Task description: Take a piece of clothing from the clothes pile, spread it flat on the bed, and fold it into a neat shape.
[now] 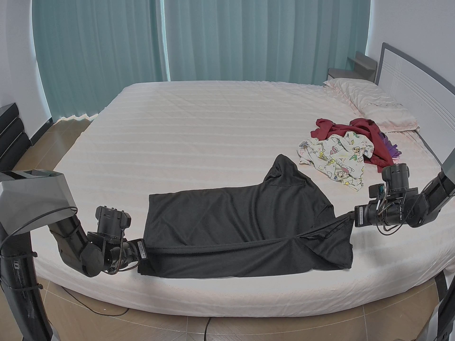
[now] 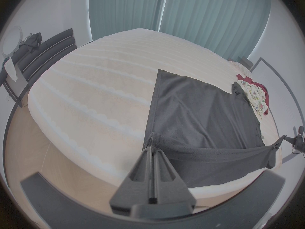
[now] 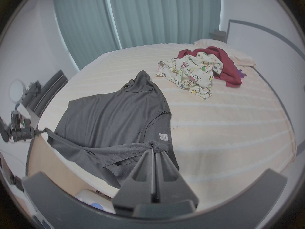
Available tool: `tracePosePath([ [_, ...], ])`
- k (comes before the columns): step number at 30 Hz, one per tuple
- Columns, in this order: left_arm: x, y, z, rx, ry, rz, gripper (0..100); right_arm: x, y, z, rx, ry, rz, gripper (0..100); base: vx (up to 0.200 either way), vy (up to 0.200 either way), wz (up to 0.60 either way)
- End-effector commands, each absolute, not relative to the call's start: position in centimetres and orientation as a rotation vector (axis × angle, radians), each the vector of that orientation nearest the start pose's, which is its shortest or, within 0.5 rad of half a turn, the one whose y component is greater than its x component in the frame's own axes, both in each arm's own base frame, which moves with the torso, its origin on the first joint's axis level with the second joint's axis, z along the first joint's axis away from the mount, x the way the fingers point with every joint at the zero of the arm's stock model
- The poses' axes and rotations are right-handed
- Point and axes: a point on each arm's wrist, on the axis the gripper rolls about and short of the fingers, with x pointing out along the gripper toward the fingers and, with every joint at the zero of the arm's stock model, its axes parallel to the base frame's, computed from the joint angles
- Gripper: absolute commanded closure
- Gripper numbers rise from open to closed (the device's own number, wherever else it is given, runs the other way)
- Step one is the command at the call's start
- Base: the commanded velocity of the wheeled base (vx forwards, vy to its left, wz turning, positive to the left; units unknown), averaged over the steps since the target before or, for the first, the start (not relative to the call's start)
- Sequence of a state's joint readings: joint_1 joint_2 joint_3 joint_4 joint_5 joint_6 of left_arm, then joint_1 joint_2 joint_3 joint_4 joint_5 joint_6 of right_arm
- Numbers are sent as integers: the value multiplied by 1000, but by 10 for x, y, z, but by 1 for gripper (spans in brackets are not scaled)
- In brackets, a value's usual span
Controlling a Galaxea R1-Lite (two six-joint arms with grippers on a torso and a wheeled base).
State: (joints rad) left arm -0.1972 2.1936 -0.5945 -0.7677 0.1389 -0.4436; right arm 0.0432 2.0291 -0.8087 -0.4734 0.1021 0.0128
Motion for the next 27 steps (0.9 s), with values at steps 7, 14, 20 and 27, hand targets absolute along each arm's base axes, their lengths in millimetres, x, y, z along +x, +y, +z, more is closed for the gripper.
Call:
tracePosePath([
  [7, 352, -64, -36, -309, 765, 214, 100, 376, 29, 27, 168, 777, 57, 100, 0, 0, 0],
  [14, 356, -65, -53, -302, 796, 226, 100, 391, 34, 19, 286, 760, 12, 100, 0, 0, 0],
  [20, 362, -66, -56, -307, 792, 227, 100, 399, 36, -1, 343, 753, -6, 100, 0, 0, 0],
  [27, 364, -63, -52, -355, 773, 248, 0, 406, 34, -3, 476, 693, -45, 0, 0, 0, 0],
])
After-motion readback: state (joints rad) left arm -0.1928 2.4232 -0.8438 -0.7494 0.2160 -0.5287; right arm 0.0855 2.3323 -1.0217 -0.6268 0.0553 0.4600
